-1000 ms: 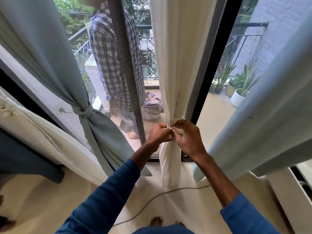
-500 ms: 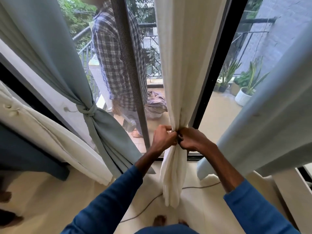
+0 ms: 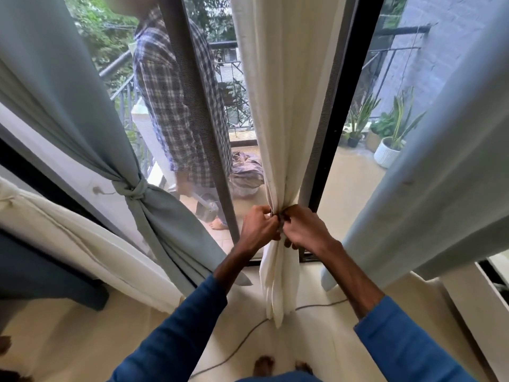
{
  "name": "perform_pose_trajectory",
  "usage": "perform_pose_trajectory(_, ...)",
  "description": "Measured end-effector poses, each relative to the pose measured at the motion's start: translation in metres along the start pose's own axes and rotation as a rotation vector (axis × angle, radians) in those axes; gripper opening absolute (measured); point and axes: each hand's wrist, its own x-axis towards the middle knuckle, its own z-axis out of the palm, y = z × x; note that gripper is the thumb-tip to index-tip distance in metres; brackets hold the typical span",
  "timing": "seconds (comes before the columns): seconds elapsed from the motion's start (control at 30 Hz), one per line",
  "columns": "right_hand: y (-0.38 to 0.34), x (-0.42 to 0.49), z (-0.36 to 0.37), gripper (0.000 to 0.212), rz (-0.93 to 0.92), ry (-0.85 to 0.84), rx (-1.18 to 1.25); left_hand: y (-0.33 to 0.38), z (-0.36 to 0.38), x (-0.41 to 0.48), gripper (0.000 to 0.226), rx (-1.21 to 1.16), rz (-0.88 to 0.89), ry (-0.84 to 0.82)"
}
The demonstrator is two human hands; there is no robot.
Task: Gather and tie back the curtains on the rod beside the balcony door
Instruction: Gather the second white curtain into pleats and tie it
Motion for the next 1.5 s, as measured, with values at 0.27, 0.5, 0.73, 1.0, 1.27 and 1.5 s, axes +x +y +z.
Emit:
perform_pose_trajectory(0.27, -0.015, 0.020, -0.025, 0.022, 0.049, -0.190, -0.123, -0.003, 0.001, -0.004, 0.021, -0.069, 0.033, -0.036)
perform_pose_trajectory(0.5, 0.008, 0.017, -0.003, 0.018, -0.112, 0.127, -0.003, -0.009, -0.001, 0.000, 0.025, -0.304, -0.078, -0.012)
perform_pose_trajectory(0.73, 0.010, 0.020, 0.008, 0.011, -0.178, 0.340, 0.123, -0.005, -0.004, 0.004, 0.019, -0.272, -0.090, -0.088)
perform_pose_trajectory(1.0, 0.003, 0.027, 0.010, 0.025, -0.096, 0.149, -0.024, -0.007, -0.009, 0.008, 0.023, -0.147, -0.032, -0.039)
perform_pose_trajectory(1.27, 0.015, 0.027, 0.006, 0.018, -0.198, 0.256, 0.086, -0.013, -0.010, 0.018, 0.026, -0.031, 0.052, -0.004)
perform_pose_trajectory(1.5, 0.045, 0.024, 0.009, 0.015, -0.101, 0.495, 0.316, -0.024, -0.007, 0.023, 0.032, -0.027, 0.061, 0.071)
